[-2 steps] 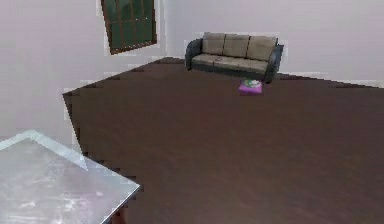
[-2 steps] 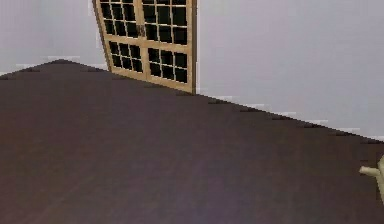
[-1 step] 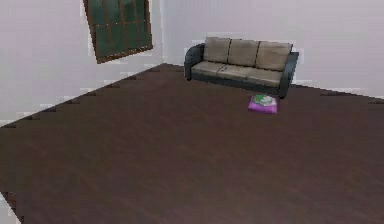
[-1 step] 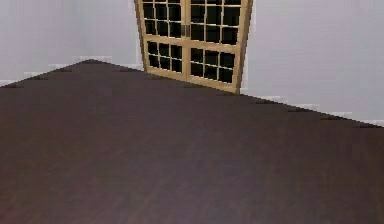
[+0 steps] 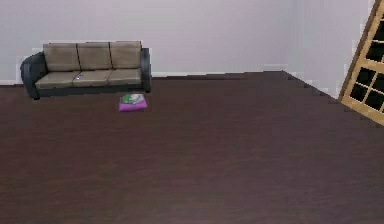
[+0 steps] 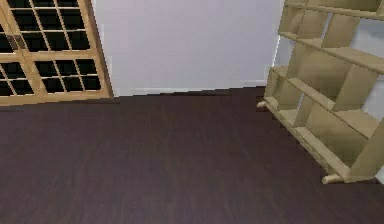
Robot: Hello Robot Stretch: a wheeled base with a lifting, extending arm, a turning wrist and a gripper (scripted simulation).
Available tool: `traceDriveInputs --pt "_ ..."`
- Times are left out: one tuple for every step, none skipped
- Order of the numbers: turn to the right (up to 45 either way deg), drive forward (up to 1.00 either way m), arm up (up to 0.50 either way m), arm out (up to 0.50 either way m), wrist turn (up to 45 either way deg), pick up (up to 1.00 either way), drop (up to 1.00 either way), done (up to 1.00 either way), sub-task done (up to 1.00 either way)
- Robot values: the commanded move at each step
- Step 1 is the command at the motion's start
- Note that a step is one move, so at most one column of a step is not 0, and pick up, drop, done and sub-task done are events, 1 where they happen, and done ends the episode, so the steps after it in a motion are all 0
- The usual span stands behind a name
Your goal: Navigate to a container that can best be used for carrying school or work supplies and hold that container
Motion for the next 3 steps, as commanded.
traceDriveInputs --pt "0.0 0.05 0.0 0.0 0.0 0.0 0.0 0.0 0.0" --pt "-45.0 0.0 0.0 0.0 0.0 0.0 0.0 0.0 0.0" --pt "-6.0 0.0 0.0 0.0 0.0 0.0 0.0 0.0 0.0"
